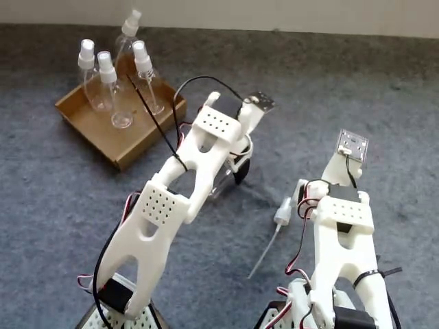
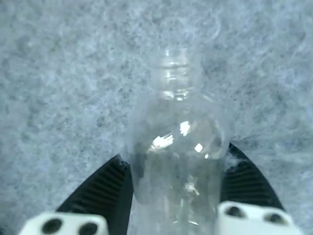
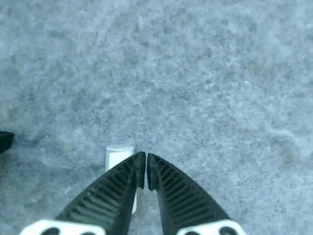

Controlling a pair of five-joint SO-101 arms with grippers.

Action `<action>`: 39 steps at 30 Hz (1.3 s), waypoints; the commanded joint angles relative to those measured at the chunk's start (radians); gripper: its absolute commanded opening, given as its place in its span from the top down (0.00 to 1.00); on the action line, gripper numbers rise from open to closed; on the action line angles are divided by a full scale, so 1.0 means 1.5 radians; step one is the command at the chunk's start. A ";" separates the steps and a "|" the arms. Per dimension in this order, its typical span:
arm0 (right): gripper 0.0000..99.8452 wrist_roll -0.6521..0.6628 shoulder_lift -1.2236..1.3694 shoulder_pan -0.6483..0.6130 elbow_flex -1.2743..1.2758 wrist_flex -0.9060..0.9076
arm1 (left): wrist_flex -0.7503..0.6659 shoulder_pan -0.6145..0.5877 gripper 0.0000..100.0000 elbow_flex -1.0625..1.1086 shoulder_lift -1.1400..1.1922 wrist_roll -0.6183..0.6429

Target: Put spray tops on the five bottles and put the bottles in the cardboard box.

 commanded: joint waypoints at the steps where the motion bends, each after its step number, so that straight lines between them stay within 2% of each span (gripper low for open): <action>1: 0.99 -0.002 -0.022 -0.008 -0.003 -0.016 | 0.014 -0.017 0.86 0.061 -0.128 -0.006; 8: 0.99 -0.002 -0.022 -0.008 -0.003 -0.016 | 0.013 -0.019 0.86 0.337 -0.373 -0.007; 14: 0.99 -0.002 -0.021 -0.005 -0.003 -0.016 | 0.013 -0.032 0.86 0.505 -0.564 -0.007; 21: 0.99 -0.002 -0.018 -0.005 -0.003 -0.016 | 0.013 -0.093 0.86 0.671 -0.766 -0.009; 27: 0.99 -0.002 -0.016 -0.005 -0.003 -0.016 | 0.005 -0.135 0.86 0.816 -0.866 -0.009; 32: 0.99 -0.002 -0.016 -0.005 -0.003 -0.016 | -0.088 -0.168 0.86 0.936 -0.876 -0.009; 39: 0.99 -0.002 -0.015 -0.005 -0.003 -0.016 | -0.298 -0.209 0.86 1.108 -0.876 -0.009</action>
